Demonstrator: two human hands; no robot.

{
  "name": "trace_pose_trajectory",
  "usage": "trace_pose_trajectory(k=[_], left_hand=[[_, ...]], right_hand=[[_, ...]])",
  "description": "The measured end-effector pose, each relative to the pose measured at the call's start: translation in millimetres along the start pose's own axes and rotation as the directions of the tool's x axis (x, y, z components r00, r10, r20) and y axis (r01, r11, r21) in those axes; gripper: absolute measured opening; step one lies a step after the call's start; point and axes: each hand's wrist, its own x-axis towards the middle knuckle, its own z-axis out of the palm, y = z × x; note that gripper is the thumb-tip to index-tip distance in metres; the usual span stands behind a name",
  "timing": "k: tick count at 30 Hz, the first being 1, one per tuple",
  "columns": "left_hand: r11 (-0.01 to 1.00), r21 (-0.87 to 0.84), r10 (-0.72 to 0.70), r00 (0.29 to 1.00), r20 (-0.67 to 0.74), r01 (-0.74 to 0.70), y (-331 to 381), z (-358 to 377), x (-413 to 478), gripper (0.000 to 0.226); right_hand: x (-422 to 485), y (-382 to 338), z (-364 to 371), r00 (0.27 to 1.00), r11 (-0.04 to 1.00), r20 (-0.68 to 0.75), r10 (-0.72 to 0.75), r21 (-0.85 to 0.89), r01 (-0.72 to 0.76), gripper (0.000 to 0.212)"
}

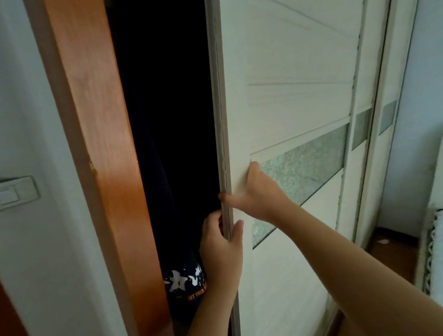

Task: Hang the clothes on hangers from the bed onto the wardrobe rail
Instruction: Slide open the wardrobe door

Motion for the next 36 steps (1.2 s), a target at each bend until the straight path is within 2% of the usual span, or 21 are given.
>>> trace_pose_trajectory(k=[7,10,14,19,29,36], left_hand=[[0.996,-0.087,0.013,1.000,-0.023,-0.015,-10,29,12,0.035],[0.997,-0.082,0.018,1.000,0.007,-0.017,-9,50,18,0.043],[0.998,-0.047,0.039,0.998,0.040,-0.038,-7,86,31,0.040],[0.998,-0.029,0.062,0.996,0.070,-0.060,-4,142,53,0.031],[0.993,-0.072,0.097,0.991,0.090,-0.091,-6,280,98,0.047],[0.994,-0.074,0.094,0.986,0.134,-0.084,0,363,125,0.033]], right_hand=[[20,25,-4,1.000,1.000,-0.024,-0.009,0.030,0.010,0.070],[32,43,-13,1.000,0.999,-0.020,-0.011,0.050,0.012,0.065],[53,74,-26,0.999,0.998,-0.029,0.012,0.058,-0.011,0.056],[88,122,-45,0.998,0.999,-0.056,0.013,0.048,-0.011,0.053],[170,234,-90,0.998,0.999,-0.057,0.028,0.042,-0.026,0.052],[222,300,-117,0.996,0.998,-0.062,0.061,0.031,-0.059,0.050]])
